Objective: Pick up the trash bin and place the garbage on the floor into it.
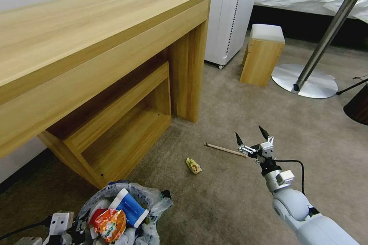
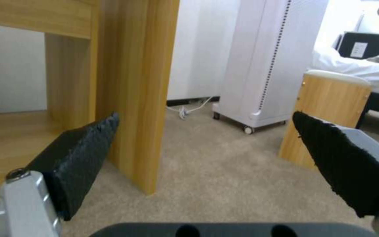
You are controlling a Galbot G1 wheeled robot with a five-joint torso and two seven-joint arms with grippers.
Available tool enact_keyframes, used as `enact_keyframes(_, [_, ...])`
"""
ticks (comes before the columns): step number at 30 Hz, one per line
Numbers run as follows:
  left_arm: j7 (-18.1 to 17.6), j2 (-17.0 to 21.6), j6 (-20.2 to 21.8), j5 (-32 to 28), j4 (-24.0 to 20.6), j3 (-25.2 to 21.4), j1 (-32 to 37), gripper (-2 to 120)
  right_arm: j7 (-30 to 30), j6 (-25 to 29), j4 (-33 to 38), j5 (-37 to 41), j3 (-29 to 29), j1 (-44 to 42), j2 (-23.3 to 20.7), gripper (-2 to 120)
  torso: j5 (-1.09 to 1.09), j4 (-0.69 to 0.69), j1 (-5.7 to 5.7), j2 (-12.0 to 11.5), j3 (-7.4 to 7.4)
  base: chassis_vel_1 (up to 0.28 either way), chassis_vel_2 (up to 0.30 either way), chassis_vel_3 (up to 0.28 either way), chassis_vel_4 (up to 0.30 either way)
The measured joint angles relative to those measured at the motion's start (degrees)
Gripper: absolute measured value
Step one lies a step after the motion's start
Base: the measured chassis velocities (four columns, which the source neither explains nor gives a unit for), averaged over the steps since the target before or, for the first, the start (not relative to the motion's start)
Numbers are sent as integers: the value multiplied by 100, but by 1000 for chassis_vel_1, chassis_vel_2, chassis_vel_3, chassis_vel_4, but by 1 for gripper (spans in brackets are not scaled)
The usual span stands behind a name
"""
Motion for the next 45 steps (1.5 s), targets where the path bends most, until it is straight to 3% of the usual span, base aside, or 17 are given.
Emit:
enact_keyframes(30, [39,-108,-38,350,64,214,5,0,126,265,62,-220,19,-36,138,100,0,0,0,0,0,18,20,-15,-18])
enact_keyframes(45, [228,-323,-80,820,79,332,77,0,63,230,194,-352,144,-330,130,100,0,0,0,0,0,0,0,0,0])
